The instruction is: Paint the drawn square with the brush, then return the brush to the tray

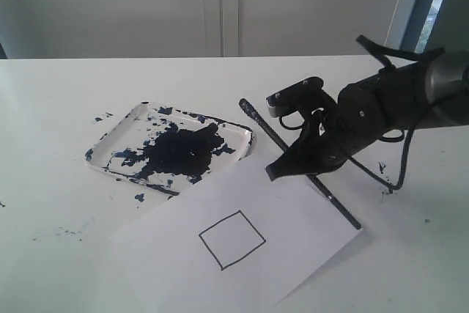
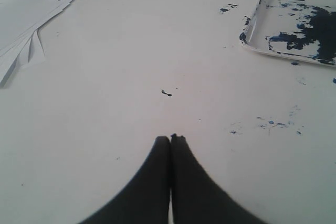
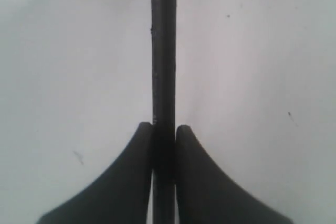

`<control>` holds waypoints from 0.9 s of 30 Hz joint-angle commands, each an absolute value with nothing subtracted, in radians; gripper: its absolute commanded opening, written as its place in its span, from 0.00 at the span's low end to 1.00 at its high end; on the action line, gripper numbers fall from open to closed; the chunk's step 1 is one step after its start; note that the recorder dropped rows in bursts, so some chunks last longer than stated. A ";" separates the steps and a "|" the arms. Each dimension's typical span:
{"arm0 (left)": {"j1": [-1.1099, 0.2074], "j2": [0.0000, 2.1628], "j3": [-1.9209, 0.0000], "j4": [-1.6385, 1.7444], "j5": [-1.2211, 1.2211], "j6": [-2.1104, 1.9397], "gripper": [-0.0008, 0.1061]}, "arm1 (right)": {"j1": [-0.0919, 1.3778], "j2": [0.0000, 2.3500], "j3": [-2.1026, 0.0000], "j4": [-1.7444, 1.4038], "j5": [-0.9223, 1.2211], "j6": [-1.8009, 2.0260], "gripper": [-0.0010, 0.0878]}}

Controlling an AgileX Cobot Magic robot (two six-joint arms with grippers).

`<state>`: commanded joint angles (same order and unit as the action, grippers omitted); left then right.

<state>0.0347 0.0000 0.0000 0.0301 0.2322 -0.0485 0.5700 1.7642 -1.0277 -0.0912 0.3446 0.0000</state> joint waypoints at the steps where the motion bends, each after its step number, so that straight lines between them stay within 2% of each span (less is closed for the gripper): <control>1: 0.035 0.000 0.000 0.030 0.232 -0.049 0.01 | 0.570 1.745 -1.028 -0.091 0.355 0.000 0.01; 9: 0.035 0.000 0.000 0.030 0.232 -0.049 0.01 | 0.570 1.611 -1.028 -0.091 0.485 -0.050 0.01; 22: 0.035 0.000 0.000 0.030 0.232 -0.049 0.01 | 0.618 1.374 -1.064 -0.070 0.884 -0.111 0.01; 27: 0.035 0.000 0.000 0.030 0.232 -0.049 0.01 | 0.652 1.314 -1.083 -0.031 0.898 -0.111 0.01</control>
